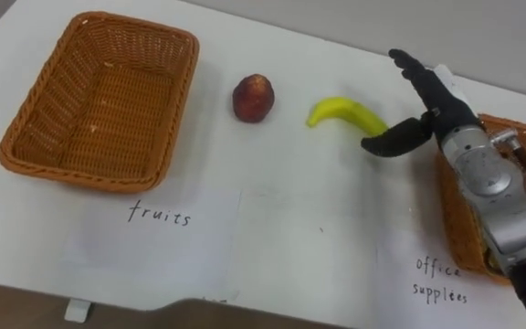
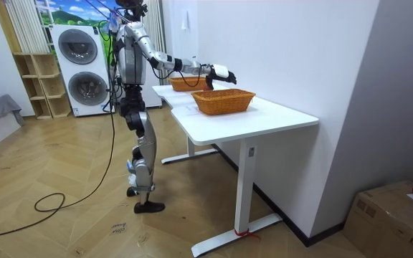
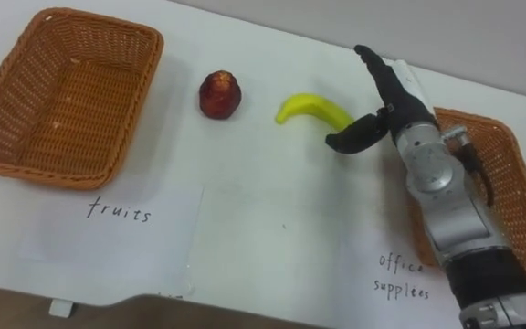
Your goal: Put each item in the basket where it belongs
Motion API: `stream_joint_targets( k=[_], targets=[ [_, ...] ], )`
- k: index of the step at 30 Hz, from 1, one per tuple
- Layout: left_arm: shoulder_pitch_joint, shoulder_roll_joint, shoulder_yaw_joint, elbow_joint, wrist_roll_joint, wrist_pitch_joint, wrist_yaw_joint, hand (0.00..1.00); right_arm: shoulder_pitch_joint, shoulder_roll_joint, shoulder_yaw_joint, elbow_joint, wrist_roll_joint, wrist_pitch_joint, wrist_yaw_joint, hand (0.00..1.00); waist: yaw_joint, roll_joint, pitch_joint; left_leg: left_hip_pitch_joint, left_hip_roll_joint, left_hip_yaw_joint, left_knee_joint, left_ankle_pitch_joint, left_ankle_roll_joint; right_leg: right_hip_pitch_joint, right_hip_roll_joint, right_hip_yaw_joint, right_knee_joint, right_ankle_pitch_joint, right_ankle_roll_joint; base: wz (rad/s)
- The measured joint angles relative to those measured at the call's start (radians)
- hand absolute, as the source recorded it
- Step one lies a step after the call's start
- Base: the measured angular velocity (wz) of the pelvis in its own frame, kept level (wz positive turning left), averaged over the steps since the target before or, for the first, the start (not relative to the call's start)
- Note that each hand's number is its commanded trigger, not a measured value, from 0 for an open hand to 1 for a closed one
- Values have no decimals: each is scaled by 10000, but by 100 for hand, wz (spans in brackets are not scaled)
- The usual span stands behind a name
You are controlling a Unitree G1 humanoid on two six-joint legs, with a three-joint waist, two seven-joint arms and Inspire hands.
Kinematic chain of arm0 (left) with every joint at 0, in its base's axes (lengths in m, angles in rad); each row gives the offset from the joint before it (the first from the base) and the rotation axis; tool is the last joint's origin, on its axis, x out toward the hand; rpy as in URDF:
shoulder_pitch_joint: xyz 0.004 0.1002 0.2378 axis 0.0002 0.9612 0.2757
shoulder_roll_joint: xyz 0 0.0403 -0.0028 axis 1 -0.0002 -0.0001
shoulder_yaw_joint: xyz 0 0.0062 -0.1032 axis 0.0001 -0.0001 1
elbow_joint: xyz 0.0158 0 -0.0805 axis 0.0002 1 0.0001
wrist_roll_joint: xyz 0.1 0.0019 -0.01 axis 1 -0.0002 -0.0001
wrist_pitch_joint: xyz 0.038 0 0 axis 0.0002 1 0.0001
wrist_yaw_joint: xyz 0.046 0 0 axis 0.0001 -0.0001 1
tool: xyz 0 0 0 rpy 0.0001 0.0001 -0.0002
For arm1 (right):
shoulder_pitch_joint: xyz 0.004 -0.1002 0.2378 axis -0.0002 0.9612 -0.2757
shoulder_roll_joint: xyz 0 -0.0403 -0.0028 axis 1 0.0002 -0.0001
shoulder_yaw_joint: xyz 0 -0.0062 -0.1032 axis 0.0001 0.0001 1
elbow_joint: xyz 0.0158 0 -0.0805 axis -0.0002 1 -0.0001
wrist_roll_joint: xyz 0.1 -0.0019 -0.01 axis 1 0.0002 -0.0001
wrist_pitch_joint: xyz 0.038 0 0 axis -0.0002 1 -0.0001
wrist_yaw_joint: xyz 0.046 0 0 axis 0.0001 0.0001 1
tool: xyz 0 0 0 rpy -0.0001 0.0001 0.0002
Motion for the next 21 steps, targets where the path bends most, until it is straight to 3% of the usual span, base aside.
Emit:
stream_joint_targets(
  k=[6,14,21],
  targets=[
    [16,-4,1,7,-4,1,0,0,-1,0,13,0,-649,0,32,0,154,-27,40,-6,1,7,-3,0,0,-4,0,4,-1,0,0,0],
    [18,-40,-19,11,-816,5,395,0,-16,-5,506,5,-1705,20,48,0,191,10,69,-85,-25,-176,55,1,0,9,-45,-269,-1,0,0,6],
    [19,-6,-374,11,-863,2,439,0,-651,-4,1146,1304,-1737,38,152,0,256,8,76,-115,-19,-205,61,10,-6,-4,-47,-312,-8,1,-2,1]
  ],
)
